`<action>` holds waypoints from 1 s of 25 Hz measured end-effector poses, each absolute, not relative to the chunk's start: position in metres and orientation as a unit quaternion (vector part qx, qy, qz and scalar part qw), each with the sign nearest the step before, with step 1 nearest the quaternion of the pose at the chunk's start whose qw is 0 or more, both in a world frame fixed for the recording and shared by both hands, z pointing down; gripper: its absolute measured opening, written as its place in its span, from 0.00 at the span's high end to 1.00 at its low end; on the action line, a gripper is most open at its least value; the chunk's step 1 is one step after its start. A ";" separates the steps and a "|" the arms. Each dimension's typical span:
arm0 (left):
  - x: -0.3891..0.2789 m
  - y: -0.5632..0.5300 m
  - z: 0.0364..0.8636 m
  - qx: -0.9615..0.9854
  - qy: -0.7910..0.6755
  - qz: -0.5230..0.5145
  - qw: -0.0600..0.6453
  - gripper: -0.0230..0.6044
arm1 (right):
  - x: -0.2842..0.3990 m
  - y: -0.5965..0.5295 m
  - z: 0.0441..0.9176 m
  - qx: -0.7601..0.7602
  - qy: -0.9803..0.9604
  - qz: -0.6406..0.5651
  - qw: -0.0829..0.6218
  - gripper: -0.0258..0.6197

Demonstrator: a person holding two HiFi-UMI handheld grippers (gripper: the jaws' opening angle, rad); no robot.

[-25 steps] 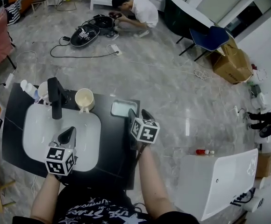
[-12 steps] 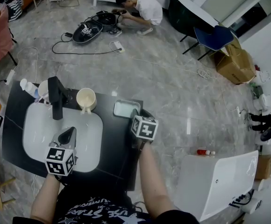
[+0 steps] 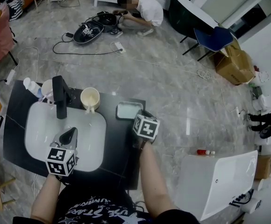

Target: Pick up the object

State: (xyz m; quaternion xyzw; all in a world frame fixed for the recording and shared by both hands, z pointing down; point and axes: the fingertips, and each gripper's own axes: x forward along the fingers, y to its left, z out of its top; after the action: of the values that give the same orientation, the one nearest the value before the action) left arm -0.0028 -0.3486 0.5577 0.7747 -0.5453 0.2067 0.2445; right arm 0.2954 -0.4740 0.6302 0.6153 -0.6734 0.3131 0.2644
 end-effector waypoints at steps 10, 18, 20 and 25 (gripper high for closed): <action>-0.025 -0.338 0.535 0.787 -0.542 0.180 0.234 0.95 | 0.290 -0.450 0.588 0.644 -0.664 0.300 0.234 0.94; -0.058 -0.319 0.519 0.801 -0.532 0.158 0.226 0.95 | 0.280 -0.413 0.547 0.675 -0.650 0.280 0.207 0.94; -0.066 -0.313 0.515 0.806 -0.527 0.154 0.223 0.95 | 0.274 -0.401 0.538 0.682 -0.646 0.277 0.202 0.94; -0.079 -0.297 0.507 0.820 -0.512 0.143 0.213 0.95 | 0.266 -0.364 0.522 0.698 -0.635 0.269 0.191 0.94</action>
State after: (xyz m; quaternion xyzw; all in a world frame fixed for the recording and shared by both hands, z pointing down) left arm -0.0786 -0.2968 0.5066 0.8201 -0.5115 0.1430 0.2131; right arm 0.2662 -0.3639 0.5220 0.6980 -0.6355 0.2695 0.1906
